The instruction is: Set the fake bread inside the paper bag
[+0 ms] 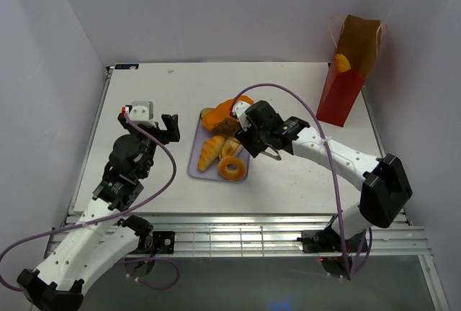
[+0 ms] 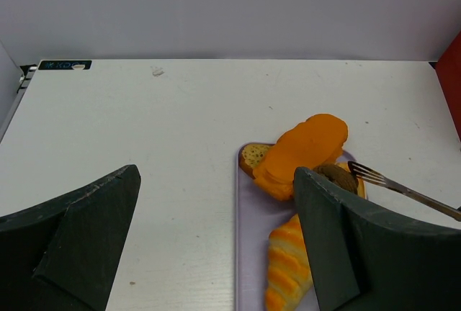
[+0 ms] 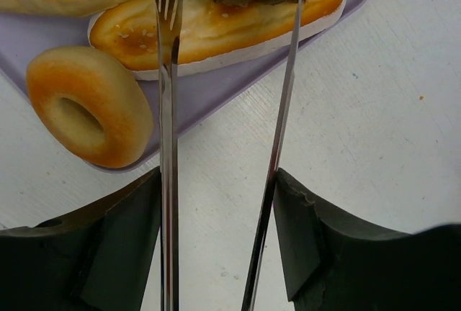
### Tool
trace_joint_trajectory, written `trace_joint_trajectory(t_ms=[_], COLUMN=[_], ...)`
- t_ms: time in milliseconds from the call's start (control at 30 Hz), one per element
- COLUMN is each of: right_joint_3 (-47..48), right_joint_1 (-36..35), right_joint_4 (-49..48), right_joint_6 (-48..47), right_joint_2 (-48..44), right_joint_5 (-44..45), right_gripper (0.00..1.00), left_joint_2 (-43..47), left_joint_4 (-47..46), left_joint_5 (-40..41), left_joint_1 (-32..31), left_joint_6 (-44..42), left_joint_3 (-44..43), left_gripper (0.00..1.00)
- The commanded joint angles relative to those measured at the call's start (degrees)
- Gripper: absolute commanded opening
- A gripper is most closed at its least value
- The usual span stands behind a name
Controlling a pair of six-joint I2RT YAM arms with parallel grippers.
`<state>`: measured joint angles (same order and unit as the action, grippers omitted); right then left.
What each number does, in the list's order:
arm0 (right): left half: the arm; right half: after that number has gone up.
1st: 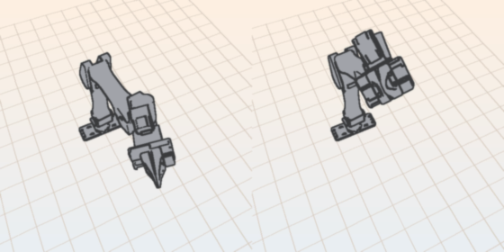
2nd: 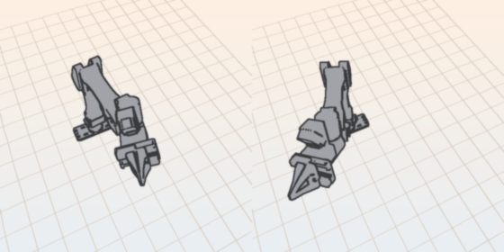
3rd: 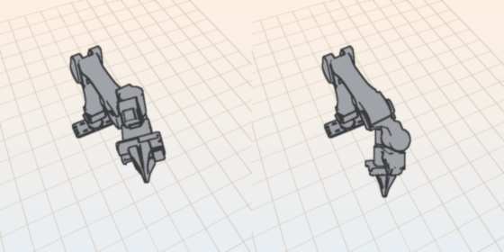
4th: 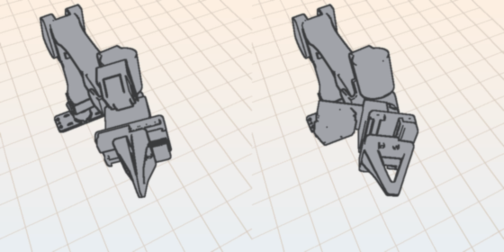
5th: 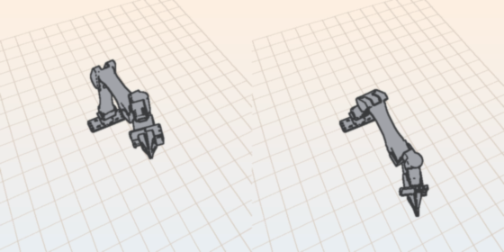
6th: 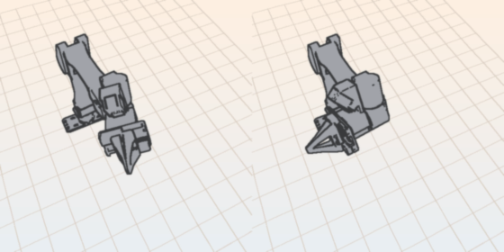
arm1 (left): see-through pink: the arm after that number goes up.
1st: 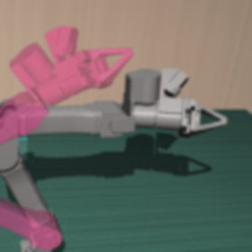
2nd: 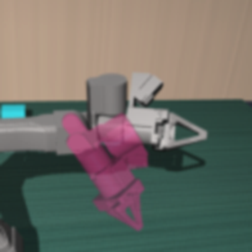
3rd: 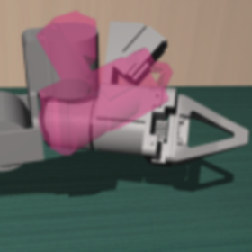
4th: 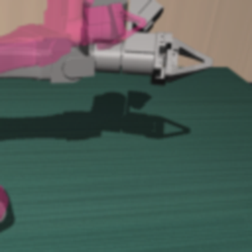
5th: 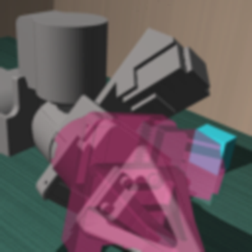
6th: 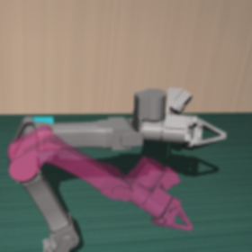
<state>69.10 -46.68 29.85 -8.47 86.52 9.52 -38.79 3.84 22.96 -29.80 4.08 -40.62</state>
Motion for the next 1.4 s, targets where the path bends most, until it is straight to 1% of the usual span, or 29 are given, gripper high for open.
trace_joint_trajectory(t_ms=[0, 33, 233, 633, 767, 867, 967, 1200, 1367], right_joint_3=[3.3, 3.6, 3.4, 4.1, 4.3, 4.4, 5.2, 8.7, 11.6], right_joint_1=[-0.2, -0.3, -0.3, 0.0, 0.7, 1.2, 3.0, 10.8, 15.8], right_joint_4=[-2.9, -2.9, -2.8, -1.0, -1.3, -1.5, -1.6, -1.5, -1.4], right_joint_6=[-1.1, -1.0, -1.0, 0.7, 2.2, 3.0, 4.2, 7.5, 9.8], right_joint_2=[1.0, 1.2, 0.0, -7.1, -9.7, -11.0, -12.1, -14.3, -16.1], right_joint_5=[1.4, 1.5, 0.8, -1.0, -3.9, -2.9, -2.9, -4.9, -2.1], right_gripper=[0.63, 0.58, 0.49, 0.48, 0.48, 0.48, 0.48, 0.48, 0.48], left_joint_2=[0.6, 0.6, 0.4, 0.5, 0.6, 0.6, 0.6, 0.6, 0.6], left_joint_4=[-0.8, -0.8, -0.8, -0.8, -0.8, -0.8, -0.8, -0.8, -0.8], left_joint_5=[-1.1, -1.1, -1.4, -1.4, -1.2, -1.1, -1.0, -1.1, -1.2], left_joint_1=[-0.3, -0.3, -0.3, -0.3, -0.3, -0.3, -0.3, -0.3, -0.3], left_joint_6=[0.1, 0.1, 0.1, 0.1, 0.2, 0.2, 0.1, 0.2, 0.3], left_joint_3=[0.2, 0.3, 0.1, 0.2, 0.3, 0.3, 0.3, 0.3, 0.3], left_gripper=[0.98, 0.98, 0.98, 0.98, 0.98, 0.98, 0.98, 0.98, 0.98])
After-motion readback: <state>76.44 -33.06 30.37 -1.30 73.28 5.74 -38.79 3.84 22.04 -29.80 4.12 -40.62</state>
